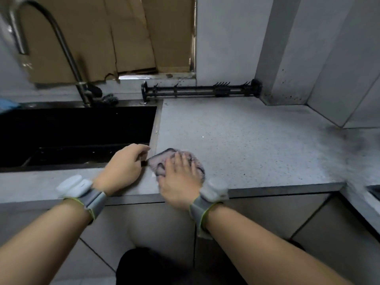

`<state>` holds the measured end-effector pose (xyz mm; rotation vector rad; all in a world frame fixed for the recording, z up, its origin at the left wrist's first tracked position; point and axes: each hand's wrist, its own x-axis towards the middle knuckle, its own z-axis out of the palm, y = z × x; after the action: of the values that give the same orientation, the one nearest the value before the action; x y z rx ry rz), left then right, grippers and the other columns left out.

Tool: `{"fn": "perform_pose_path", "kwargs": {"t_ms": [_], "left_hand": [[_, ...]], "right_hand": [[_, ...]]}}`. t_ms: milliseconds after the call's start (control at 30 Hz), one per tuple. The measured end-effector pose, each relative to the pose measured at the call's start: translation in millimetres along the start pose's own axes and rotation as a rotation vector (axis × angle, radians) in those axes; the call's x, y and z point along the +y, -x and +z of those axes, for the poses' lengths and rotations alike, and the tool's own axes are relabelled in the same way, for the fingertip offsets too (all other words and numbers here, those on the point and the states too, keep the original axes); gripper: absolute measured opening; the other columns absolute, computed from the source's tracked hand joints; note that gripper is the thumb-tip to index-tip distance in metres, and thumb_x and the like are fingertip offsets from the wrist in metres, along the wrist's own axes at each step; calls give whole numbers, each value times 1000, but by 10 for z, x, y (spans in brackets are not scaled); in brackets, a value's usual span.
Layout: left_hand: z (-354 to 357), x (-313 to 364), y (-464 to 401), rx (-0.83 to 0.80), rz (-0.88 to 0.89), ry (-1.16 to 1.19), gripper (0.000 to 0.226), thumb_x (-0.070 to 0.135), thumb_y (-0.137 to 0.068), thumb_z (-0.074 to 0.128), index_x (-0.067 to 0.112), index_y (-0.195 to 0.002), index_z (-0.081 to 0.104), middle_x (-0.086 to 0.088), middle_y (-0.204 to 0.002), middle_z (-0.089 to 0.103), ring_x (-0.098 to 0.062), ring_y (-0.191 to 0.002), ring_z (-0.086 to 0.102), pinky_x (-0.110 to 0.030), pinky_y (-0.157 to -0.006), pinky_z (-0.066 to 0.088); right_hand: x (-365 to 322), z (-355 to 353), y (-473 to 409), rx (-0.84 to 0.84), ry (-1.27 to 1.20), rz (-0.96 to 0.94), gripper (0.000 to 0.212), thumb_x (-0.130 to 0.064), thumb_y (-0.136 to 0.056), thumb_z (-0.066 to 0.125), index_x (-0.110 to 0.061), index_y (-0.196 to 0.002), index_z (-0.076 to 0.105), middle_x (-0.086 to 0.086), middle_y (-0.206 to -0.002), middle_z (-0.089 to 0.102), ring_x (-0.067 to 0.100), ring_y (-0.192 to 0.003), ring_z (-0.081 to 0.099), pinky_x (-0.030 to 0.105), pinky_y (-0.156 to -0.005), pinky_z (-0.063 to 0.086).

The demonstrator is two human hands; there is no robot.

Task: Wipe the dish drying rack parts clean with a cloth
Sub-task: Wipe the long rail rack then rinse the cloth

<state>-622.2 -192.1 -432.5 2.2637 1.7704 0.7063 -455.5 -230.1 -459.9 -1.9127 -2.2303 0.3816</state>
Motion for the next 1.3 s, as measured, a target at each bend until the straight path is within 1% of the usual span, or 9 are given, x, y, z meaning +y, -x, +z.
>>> {"fn": "perform_pose_path", "kwargs": {"t_ms": [167,233,333,500,700,833,933,1100,1300], "left_hand": [[-281,-418,260,70,-210,-27,45,-3,-91,46,13,-129,65,-6,-127,66,-25,-120,59,-33,-103,42],[-461,-580,309,105,-317,3,43,0,-92,45,16,-124,67,-4,-123,69,-24,-117,60,-33,-100,43],[-660,-706,353,155,-397,60,36,4,-93,48,22,-114,71,0,-111,73,-21,-108,64,-31,-94,47],[-468,-455,290,122,-241,16,20,19,-94,58,28,-100,75,7,-101,72,-13,-95,66,-31,-88,49],[-4,-338,168,76,-72,-195,24,31,-96,54,29,-109,73,9,-109,68,-20,-102,52,-35,-94,46],[44,-267,235,160,-92,-280,28,32,-96,54,31,-117,72,12,-110,67,-18,-99,53,-28,-86,42],[-23,-232,209,116,-137,-307,27,30,-94,54,33,-113,72,12,-109,68,-17,-102,56,-30,-87,43],[-264,-273,45,183,-391,37,17,15,-86,62,23,-100,67,3,-101,67,-19,-100,63,-27,-81,43],[-518,-121,-165,62,-282,485,73,33,-68,85,29,-133,52,6,-122,62,-8,-109,64,-33,-96,53]], "right_hand": [[-1092,423,-275,-22,-101,-248,54,-33,-98,33,-11,-147,37,9,-161,24,27,-150,12,44,-122,10],[-1250,301,-379,-111,-182,-298,43,-24,-94,54,-15,-136,51,11,-145,45,31,-141,30,43,-115,28],[-1174,17,-483,-125,-515,-304,41,-7,-83,54,-25,-116,69,9,-115,69,29,-115,58,41,-96,50],[-411,-647,-876,112,-696,-205,54,3,-80,43,-21,-123,65,7,-123,66,24,-118,58,32,-101,46],[912,-748,-1115,90,-111,110,21,-27,-92,50,-15,-105,62,14,-127,59,33,-121,52,37,-96,41],[587,-294,-1276,9,-43,-78,33,-33,-102,37,-11,-126,44,16,-142,35,33,-137,28,48,-113,23],[-85,-212,-1285,-71,-112,-335,31,-17,-96,47,-11,-126,50,13,-135,43,32,-131,38,42,-107,31],[-452,-102,-1055,-39,-410,-320,41,-13,-91,52,-47,-105,68,-12,-107,71,13,-104,62,29,-83,52],[-327,-956,-1144,39,-694,-519,36,5,-87,58,-25,-97,76,-5,-104,73,14,-102,64,34,-95,51]]}}
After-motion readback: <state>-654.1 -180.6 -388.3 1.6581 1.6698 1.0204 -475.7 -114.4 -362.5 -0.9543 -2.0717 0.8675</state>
